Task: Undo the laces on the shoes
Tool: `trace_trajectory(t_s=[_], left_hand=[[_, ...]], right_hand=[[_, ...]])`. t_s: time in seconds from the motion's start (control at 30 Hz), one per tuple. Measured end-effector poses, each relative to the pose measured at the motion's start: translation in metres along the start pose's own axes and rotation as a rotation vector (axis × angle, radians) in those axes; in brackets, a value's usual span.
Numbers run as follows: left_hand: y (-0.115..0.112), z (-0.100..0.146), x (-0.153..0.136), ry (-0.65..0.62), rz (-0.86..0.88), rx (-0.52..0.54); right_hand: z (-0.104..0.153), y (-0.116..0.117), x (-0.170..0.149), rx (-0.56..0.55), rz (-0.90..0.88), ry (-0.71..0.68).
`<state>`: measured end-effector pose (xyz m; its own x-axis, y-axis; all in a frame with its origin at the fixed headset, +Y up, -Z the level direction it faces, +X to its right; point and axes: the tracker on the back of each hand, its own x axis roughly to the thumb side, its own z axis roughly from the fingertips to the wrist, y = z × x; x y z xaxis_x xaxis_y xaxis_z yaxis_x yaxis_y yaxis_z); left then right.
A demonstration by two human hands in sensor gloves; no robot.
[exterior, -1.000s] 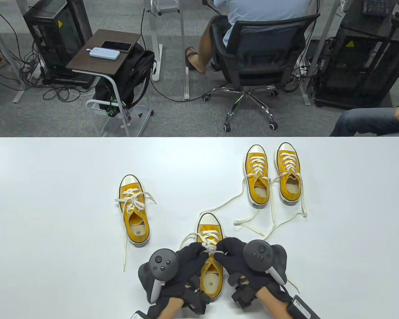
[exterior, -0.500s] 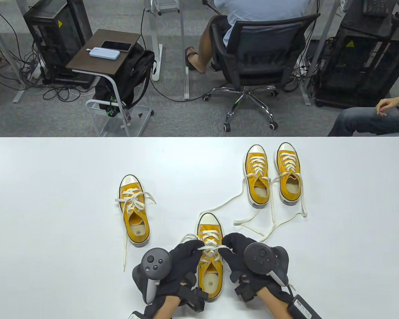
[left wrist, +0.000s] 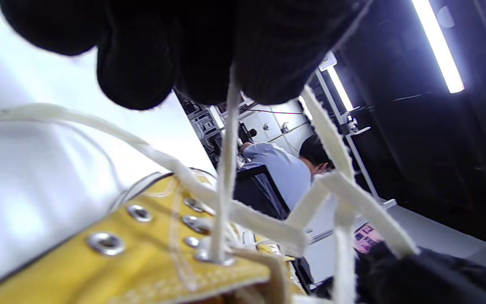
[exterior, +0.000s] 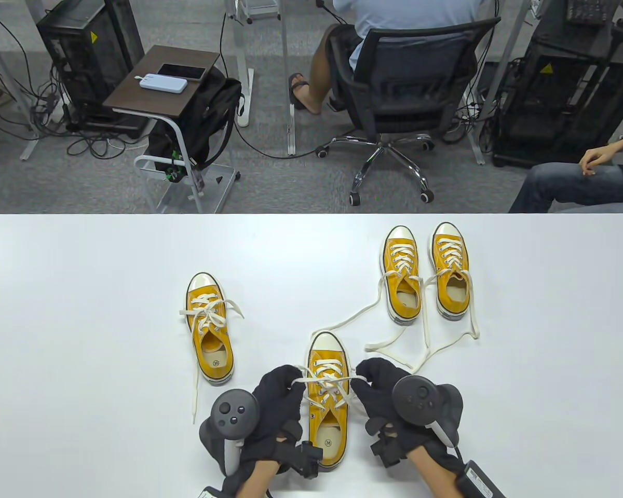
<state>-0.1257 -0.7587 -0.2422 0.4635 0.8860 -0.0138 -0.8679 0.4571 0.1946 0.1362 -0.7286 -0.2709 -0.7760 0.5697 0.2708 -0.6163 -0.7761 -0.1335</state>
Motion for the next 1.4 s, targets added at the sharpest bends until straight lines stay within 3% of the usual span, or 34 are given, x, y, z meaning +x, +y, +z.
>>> trace_trajectory(t_s=[0.07, 0.27, 0.47, 0.87, 1.4], left_hand=[[-0.001, 0.000, 0.000, -0.005, -0.001, -0.028], [0.008, 0.001, -0.004, 0.043, -0.002, 0.053], [0.008, -0.001, -0.004, 0.041, 0.020, 0.041], [0.020, -0.004, -0.011, 0.084, 0.009, 0.117], [0.042, -0.008, -0.022, 0.141, 0.024, 0.225]], right_hand=[[0.000, 0.000, 0.000, 0.002, -0.002, -0.004], [0.000, -0.011, -0.006, -0.062, -0.025, 0.041], [-0.003, -0.013, -0.008, -0.059, -0.007, 0.054], [-0.005, -0.030, -0.024, -0.100, -0.031, 0.159], [-0.006, -0.064, -0.067, -0.164, -0.176, 0.364]])
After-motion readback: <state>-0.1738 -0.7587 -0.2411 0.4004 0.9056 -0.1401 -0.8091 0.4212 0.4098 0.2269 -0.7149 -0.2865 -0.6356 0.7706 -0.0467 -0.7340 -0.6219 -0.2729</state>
